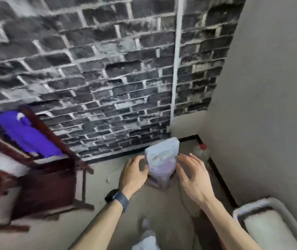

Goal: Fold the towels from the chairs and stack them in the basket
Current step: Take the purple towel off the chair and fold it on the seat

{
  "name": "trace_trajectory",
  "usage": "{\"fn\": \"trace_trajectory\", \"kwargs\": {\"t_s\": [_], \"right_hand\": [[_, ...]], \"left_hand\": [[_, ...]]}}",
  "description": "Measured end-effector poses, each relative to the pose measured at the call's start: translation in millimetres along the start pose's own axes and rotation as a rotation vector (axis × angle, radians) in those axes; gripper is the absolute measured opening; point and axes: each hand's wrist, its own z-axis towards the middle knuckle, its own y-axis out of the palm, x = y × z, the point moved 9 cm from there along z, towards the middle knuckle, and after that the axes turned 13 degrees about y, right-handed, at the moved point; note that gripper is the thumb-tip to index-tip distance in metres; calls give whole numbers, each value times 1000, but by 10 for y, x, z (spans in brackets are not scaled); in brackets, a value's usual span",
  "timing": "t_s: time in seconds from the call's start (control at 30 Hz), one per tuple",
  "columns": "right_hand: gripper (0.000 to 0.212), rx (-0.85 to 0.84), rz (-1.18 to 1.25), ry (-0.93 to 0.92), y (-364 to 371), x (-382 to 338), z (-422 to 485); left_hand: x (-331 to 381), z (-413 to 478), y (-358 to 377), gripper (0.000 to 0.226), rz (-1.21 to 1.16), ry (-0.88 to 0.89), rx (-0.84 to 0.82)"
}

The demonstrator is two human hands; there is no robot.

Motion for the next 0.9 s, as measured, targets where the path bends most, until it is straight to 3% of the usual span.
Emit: {"fn": "trace_trajectory", "kwargs": {"t_s": [0.2,0.3,0.47,0.7,0.9], "right_hand": [[29,-313,22,-368,1267,-1829,-329],[23,-447,-6,-437,1939,-2456,-600],[20,-535,13,-556,2709,-3450,-1014],[30,-570,-6,-544,3614,-4473,-1050],[35,-676,62,-313,4313,-4984,-680]], "left_hand": [[-1422,-1105,-1677,41,-1,-338,378],[-1892,-1658,-2326,38,-20,-429,518],[-2542,-2233,-3199,41,-50,-491,658],[-3216,-2263,-4324,44,6,-410,701],[-3631,-1806,-5052,51,70,-305,710]]}}
